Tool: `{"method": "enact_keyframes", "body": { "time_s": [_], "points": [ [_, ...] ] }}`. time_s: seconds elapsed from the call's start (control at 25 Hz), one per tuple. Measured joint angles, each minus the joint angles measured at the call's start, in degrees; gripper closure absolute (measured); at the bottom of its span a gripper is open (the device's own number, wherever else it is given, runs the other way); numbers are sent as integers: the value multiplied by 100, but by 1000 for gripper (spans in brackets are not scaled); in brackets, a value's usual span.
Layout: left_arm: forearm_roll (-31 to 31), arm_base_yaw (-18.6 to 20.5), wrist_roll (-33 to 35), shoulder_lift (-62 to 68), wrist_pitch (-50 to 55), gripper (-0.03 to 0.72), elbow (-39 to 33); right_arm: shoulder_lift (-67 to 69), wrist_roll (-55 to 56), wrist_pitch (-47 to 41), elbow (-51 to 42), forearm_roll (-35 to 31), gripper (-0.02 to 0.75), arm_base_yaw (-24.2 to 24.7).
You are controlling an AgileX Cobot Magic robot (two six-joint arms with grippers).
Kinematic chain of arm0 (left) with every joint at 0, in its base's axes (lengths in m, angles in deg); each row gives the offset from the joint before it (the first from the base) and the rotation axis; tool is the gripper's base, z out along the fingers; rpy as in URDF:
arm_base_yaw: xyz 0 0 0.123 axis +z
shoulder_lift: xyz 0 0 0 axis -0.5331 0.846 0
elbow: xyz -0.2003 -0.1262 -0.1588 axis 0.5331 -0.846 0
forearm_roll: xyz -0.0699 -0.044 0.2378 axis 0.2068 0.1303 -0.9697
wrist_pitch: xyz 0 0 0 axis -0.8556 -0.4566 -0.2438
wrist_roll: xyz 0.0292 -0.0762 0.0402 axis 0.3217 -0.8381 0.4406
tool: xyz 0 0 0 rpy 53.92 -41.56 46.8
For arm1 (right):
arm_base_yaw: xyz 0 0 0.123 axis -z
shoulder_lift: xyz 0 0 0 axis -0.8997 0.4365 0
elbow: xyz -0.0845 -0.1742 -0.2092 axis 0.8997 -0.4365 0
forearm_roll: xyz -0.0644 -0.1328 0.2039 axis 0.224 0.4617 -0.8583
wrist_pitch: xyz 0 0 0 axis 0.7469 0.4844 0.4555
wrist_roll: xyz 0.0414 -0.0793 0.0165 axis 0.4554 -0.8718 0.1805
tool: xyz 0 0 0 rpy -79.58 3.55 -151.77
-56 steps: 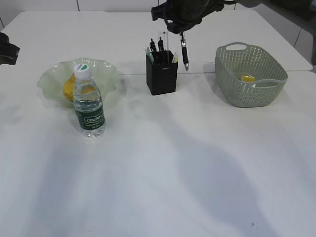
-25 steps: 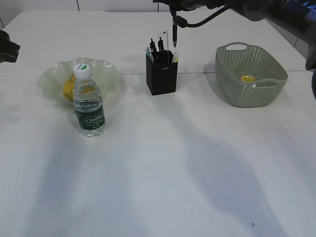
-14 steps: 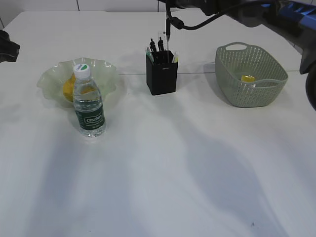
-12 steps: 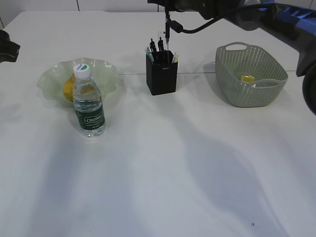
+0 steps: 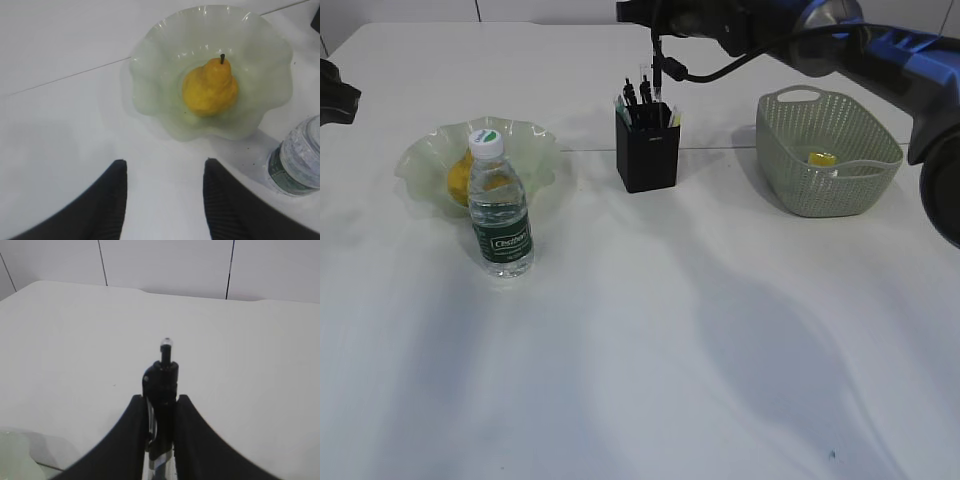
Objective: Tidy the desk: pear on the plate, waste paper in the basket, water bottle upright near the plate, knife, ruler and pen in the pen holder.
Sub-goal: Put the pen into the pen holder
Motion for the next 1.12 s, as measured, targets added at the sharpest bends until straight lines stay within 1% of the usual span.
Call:
{"method": "enact_keyframes", "body": {
  "time_s": [0.36, 0.76, 0.96, 1.12],
  "points": [
    [0, 0, 0, 0, 0, 340, 0, 58, 0, 247, 0, 325, 631, 35],
    [0, 0, 0, 0, 0, 340, 0, 58, 0, 396, 0, 400, 631, 59],
    [0, 0, 0, 0, 0, 340, 0, 157, 0, 822, 0, 440, 631, 59],
    [-11, 0, 0, 0, 0, 340, 0, 284, 0, 863, 0, 440, 631, 59]
  ]
}}
